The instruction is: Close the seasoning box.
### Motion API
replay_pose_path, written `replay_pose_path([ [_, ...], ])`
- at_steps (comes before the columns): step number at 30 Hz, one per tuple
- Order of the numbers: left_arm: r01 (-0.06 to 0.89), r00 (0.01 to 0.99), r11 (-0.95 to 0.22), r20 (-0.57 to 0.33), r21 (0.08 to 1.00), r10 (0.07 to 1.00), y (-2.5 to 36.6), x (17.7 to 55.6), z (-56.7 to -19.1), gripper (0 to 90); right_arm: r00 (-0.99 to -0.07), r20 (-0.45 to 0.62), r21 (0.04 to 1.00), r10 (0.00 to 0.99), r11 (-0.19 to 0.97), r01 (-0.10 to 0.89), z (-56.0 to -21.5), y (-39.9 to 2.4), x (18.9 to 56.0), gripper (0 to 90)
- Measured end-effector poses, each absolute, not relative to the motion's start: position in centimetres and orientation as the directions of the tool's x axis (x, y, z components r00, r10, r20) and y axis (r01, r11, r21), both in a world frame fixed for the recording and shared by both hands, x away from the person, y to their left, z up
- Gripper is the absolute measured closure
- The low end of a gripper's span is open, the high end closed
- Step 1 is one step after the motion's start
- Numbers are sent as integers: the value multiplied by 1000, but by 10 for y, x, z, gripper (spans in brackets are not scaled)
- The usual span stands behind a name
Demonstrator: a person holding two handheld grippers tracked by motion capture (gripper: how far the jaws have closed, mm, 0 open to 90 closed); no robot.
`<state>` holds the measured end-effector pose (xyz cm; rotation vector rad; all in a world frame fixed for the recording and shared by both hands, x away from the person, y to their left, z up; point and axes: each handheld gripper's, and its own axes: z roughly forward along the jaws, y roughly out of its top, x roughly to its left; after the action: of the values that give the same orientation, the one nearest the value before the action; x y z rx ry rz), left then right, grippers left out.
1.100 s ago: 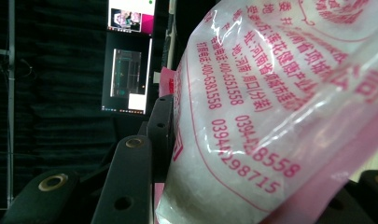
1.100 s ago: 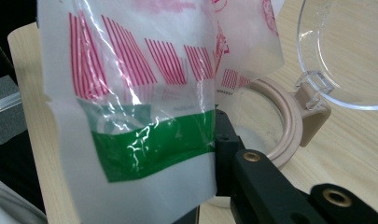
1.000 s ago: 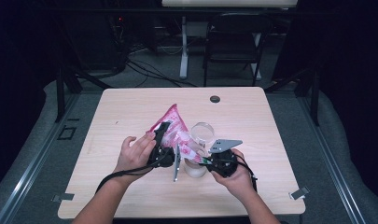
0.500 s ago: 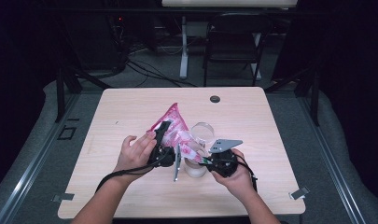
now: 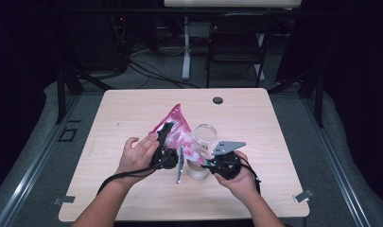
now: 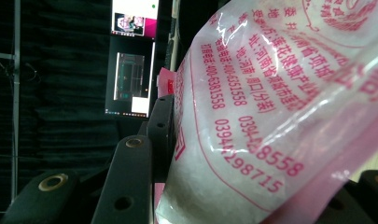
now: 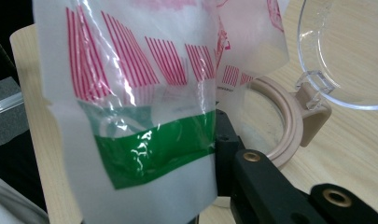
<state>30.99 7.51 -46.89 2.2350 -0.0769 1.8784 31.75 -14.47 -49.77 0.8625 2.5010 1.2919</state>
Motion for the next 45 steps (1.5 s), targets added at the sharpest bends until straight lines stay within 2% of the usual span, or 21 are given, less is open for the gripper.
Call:
replay_pose_path([
  [36, -197, 198, -973, 977, 119, 79, 74, 313, -467, 645, -811, 83, 792, 579, 456, 406, -498, -145, 318, 900],
  [45, -206, 202, -975, 978, 90, 47, 72, 313, -468, 644, -808, 82, 790, 583, 456, 409, -498, -147, 318, 900],
])
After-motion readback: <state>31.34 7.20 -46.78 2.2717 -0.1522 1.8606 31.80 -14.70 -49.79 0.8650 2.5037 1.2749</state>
